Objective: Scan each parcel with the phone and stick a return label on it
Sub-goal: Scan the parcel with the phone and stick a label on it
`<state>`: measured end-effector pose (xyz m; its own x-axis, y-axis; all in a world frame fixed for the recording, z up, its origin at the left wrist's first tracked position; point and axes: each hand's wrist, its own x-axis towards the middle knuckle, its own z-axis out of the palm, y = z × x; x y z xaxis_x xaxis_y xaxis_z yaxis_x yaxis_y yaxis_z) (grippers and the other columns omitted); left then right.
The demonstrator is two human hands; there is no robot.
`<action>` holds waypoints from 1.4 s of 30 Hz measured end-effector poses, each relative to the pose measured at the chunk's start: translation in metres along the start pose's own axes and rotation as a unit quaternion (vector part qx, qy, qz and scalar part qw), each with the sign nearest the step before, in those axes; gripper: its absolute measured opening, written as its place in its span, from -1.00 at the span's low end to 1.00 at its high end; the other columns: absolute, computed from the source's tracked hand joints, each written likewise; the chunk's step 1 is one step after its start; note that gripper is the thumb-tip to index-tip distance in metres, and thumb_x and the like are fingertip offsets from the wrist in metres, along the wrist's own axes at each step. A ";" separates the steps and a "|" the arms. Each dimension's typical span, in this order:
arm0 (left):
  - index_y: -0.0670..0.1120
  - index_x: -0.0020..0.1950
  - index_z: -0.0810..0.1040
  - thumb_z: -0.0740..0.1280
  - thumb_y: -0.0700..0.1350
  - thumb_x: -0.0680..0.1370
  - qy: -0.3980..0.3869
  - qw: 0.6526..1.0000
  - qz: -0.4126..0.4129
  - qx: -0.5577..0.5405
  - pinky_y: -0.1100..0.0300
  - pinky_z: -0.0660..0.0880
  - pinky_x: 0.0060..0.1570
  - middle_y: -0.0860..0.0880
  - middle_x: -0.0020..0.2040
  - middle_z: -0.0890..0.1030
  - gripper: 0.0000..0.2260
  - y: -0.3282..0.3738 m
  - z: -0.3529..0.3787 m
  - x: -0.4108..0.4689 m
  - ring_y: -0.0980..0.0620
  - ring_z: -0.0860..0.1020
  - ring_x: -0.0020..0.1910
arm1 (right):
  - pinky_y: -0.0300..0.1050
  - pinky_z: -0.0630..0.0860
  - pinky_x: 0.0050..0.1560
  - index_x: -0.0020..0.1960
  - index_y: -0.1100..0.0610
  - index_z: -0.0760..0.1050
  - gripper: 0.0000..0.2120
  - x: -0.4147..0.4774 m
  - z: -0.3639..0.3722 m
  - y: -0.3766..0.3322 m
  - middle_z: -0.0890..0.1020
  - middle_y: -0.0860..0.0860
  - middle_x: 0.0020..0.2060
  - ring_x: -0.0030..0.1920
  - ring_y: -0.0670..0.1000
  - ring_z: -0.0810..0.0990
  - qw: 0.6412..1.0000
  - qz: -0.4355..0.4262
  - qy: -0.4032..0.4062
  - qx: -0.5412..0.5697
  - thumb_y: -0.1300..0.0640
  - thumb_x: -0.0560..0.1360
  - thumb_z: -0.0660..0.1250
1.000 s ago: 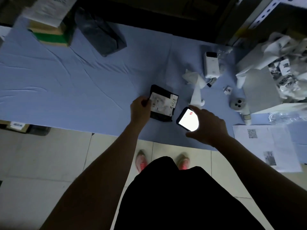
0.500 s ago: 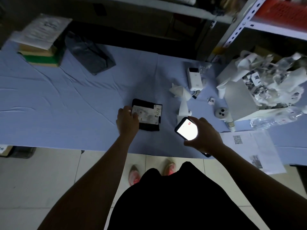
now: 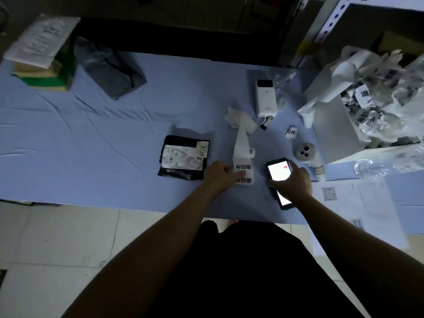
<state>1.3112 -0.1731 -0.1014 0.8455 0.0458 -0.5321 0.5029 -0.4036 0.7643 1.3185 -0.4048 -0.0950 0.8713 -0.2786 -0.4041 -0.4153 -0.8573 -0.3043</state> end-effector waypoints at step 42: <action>-0.15 0.06 0.64 0.26 -0.15 0.67 0.084 0.909 0.343 0.221 -0.09 0.42 0.00 -0.06 -0.05 0.66 -0.83 0.089 -0.037 0.006 -0.09 0.59 -0.06 | 0.08 0.58 0.20 0.04 0.16 0.68 -0.87 0.007 -0.055 -0.074 0.74 0.00 -0.06 0.02 -0.04 0.70 0.908 -0.244 -0.110 0.323 0.12 0.58 0.42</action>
<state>1.3678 -0.1749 -0.0233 0.9672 -0.2306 0.1061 -0.2425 -0.7158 0.6549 1.3702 -0.3668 -0.0278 0.9488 0.2205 -0.2262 -0.1225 -0.4032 -0.9069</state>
